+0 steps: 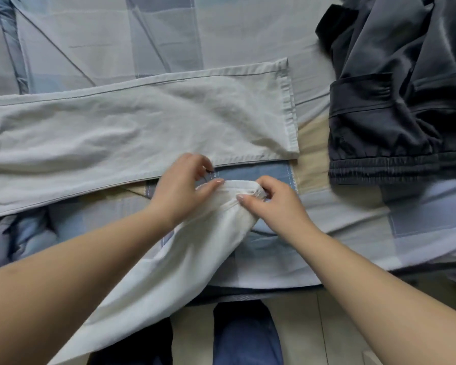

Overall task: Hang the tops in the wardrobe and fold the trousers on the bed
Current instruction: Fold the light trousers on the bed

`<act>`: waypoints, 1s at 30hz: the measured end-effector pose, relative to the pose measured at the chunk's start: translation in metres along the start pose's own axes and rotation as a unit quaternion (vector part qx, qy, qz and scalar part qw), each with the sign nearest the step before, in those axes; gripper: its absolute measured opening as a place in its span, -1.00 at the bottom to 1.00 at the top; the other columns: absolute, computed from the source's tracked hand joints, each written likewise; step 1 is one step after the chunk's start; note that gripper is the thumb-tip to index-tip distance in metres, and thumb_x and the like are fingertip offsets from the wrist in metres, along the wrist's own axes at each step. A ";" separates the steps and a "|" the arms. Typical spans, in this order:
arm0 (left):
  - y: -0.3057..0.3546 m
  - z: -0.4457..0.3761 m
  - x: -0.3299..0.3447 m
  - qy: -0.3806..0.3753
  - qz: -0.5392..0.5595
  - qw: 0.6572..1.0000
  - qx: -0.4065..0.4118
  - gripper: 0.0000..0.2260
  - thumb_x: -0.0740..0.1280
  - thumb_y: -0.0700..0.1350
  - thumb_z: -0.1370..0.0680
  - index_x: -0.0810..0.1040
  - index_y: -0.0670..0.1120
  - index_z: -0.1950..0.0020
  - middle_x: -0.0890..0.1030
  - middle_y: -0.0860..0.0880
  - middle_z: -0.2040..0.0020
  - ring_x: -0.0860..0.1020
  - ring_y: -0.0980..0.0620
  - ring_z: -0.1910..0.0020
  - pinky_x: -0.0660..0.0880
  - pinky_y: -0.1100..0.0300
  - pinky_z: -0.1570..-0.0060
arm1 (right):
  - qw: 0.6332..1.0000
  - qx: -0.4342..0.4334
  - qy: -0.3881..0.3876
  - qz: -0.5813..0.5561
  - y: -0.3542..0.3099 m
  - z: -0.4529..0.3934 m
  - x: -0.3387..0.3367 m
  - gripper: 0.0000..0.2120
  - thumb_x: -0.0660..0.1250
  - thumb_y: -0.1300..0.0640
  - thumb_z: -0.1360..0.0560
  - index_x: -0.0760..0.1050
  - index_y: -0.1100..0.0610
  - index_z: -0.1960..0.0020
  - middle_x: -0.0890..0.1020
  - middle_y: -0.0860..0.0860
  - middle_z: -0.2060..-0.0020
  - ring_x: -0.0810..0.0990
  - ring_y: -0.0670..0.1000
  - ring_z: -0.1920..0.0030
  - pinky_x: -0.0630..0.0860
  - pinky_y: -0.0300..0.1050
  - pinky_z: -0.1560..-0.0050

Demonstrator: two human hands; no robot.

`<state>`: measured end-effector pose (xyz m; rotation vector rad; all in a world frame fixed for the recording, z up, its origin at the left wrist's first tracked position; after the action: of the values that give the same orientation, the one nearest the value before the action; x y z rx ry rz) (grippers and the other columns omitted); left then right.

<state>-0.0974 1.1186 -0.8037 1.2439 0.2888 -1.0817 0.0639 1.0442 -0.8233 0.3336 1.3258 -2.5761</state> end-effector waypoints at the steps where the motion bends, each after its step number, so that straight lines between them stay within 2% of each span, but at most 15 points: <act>1: 0.016 0.007 0.008 -0.051 0.018 0.998 0.023 -0.81 0.42 0.04 -0.47 0.54 -0.04 0.03 0.51 0.06 0.16 0.46 0.13 0.18 0.40 0.21 0.11 | 0.999 0.004 0.023 -0.047 -0.003 0.007 -0.006 -0.78 0.47 0.05 -0.40 0.47 0.12 0.24 0.55 -0.01 0.40 0.47 -0.09 0.35 0.39 -0.13 0.29; 3: 0.039 0.030 0.031 -0.181 0.026 0.982 0.038 -0.78 0.39 0.12 -0.48 0.50 -0.01 0.10 0.50 0.14 0.22 0.43 0.21 0.22 0.38 0.25 0.17 | 0.991 0.010 0.053 -0.124 -0.008 0.021 -0.014 -0.84 0.46 0.12 -0.43 0.47 0.06 0.18 0.57 -0.09 0.41 0.49 -0.17 0.40 0.41 -0.24 0.34; 4: 0.046 0.039 0.038 -0.211 0.026 0.976 0.041 -0.77 0.40 0.10 -0.47 0.48 -0.03 0.10 0.49 0.14 0.23 0.43 0.20 0.23 0.36 0.26 0.18 | 0.986 0.012 0.052 -0.156 -0.010 0.026 -0.015 -0.84 0.45 0.15 -0.44 0.45 0.02 0.11 0.61 -0.09 0.41 0.52 -0.19 0.41 0.42 -0.29 0.35; 6: 0.052 0.047 0.036 -0.188 0.057 0.980 0.029 -0.84 0.41 -0.05 -0.48 0.48 -0.09 0.10 0.51 0.08 0.24 0.45 0.10 0.23 0.36 0.18 0.19 | 0.978 0.010 0.014 -0.207 -0.018 0.036 -0.010 -0.67 0.40 0.23 -0.47 0.38 -0.08 -0.09 0.66 -0.09 0.36 0.59 -0.19 0.34 0.48 -0.35 0.32; 7: 0.052 0.051 0.028 -0.164 0.085 0.983 0.015 -0.90 0.40 -0.12 -0.48 0.48 -0.07 0.11 0.51 0.10 0.26 0.46 0.13 0.24 0.35 0.18 0.20 | 0.974 0.008 -0.013 -0.225 -0.023 0.043 -0.006 -0.55 0.38 0.28 -0.47 0.32 -0.12 -0.19 0.67 -0.07 0.30 0.62 -0.16 0.27 0.52 -0.34 0.24; 9: 0.050 0.054 0.013 -0.130 0.128 0.983 -0.006 -0.88 0.38 -0.18 -0.49 0.51 0.03 0.08 0.53 0.18 0.24 0.47 0.24 0.22 0.35 0.30 0.19 | 0.971 0.000 -0.054 -0.231 -0.028 0.050 -0.006 -0.35 0.39 0.33 -0.45 0.20 -0.17 -0.32 0.69 -0.06 0.15 0.64 -0.11 0.13 0.55 -0.29 0.07; 13: 0.055 0.067 -0.018 -0.098 0.202 0.974 0.004 -0.90 0.39 -0.15 -0.51 0.56 -0.02 0.00 0.57 0.17 0.17 0.50 0.23 0.16 0.38 0.40 0.12 | 0.993 -0.004 -0.082 -0.088 -0.032 0.067 -0.005 -0.17 0.50 0.26 -0.36 0.12 -0.09 -0.45 0.66 -0.17 -0.01 0.58 -0.12 -0.12 0.41 -0.14 -0.26; 16: 0.072 0.079 -0.039 -0.094 0.234 0.967 0.042 -0.94 0.37 -0.16 -0.54 0.57 -0.03 0.02 0.59 0.14 0.19 0.51 0.27 0.20 0.41 0.41 0.13 | 0.998 0.003 -0.070 -0.002 -0.036 0.087 0.011 -0.33 0.53 0.20 -0.32 0.31 -0.08 -0.32 0.65 -0.22 0.07 0.61 -0.16 -0.04 0.51 -0.11 -0.16; 18: 0.084 0.088 -0.049 -0.092 0.224 0.967 0.075 -0.97 0.36 -0.16 -0.54 0.57 -0.04 0.06 0.56 0.16 0.24 0.48 0.32 0.26 0.38 0.45 0.19 | 0.997 0.012 -0.052 0.062 -0.037 0.100 0.023 -0.60 0.51 0.14 -0.35 0.45 -0.10 -0.09 0.63 -0.16 0.15 0.60 -0.09 0.05 0.54 -0.09 0.00; 20: 0.093 0.097 -0.057 -0.090 0.204 0.969 0.103 -0.98 0.36 -0.15 -0.54 0.57 -0.07 0.08 0.54 0.13 0.27 0.46 0.27 0.27 0.36 0.41 0.21 | 0.990 -0.007 -0.007 0.144 -0.041 0.111 0.026 -0.87 0.45 0.10 -0.40 0.50 -0.06 0.17 0.59 -0.10 0.26 0.56 -0.01 0.14 0.48 -0.12 0.18; 22: 0.096 0.102 -0.068 -0.069 0.126 0.982 0.127 -0.92 0.35 -0.12 -0.55 0.60 -0.11 0.04 0.55 0.05 0.23 0.49 0.09 0.18 0.37 0.26 0.17 | 0.989 -0.002 0.059 0.136 -0.036 0.127 0.020 -0.84 0.35 0.15 -0.45 0.45 0.07 0.29 0.53 -0.01 0.37 0.49 0.05 0.24 0.37 -0.14 0.31; 24: 0.098 0.100 -0.078 -0.026 -0.023 0.990 0.139 -0.87 0.31 -0.06 -0.55 0.58 -0.08 0.00 0.60 -0.02 0.14 0.52 -0.09 0.07 0.36 0.12 0.19 | 0.988 0.040 0.129 0.073 -0.024 0.145 0.004 -0.84 0.26 0.16 -0.49 0.41 0.17 0.25 0.50 0.09 0.37 0.44 0.07 0.28 0.30 -0.10 0.31; 26: 0.105 0.096 -0.079 -0.018 -0.097 0.986 0.138 -0.85 0.26 -0.05 -0.57 0.57 -0.07 -0.02 0.62 -0.09 0.04 0.52 -0.16 0.01 0.34 0.10 0.23 | 0.977 0.048 0.200 0.053 -0.016 0.168 -0.012 -0.84 0.19 0.17 -0.52 0.40 0.23 0.19 0.50 0.19 0.32 0.43 0.10 0.29 0.28 -0.08 0.32; 28: 0.113 0.090 -0.065 -0.050 -0.072 0.990 0.112 -0.85 0.25 -0.08 -0.58 0.57 -0.09 -0.05 0.62 -0.12 -0.01 0.53 -0.17 -0.01 0.39 0.11 0.19 | 0.965 0.031 0.247 0.078 -0.014 0.187 -0.022 -0.85 0.18 0.17 -0.53 0.41 0.13 0.22 0.50 0.10 0.38 0.44 0.03 0.32 0.32 -0.10 0.33; 30: 0.111 0.079 -0.044 -0.094 -0.012 0.995 0.043 -0.83 0.27 -0.06 -0.59 0.56 -0.12 -0.06 0.62 -0.15 -0.05 0.58 -0.16 0.02 0.49 0.11 0.09 | 0.961 0.024 0.228 0.152 -0.008 0.194 -0.023 -0.79 0.19 0.10 -0.55 0.36 0.08 0.25 0.50 0.05 0.42 0.47 0.08 0.34 0.37 -0.06 0.34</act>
<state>-0.0606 1.0643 -0.6763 1.2060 0.1145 -1.2331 0.0647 0.8923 -0.7000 1.1030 1.2201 -2.3514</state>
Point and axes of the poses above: each hand's wrist, its own z-axis away from the middle knuckle, its own x-axis out of the palm, y = z × x, the point moved 8 cm from there along -z, towards the middle knuckle
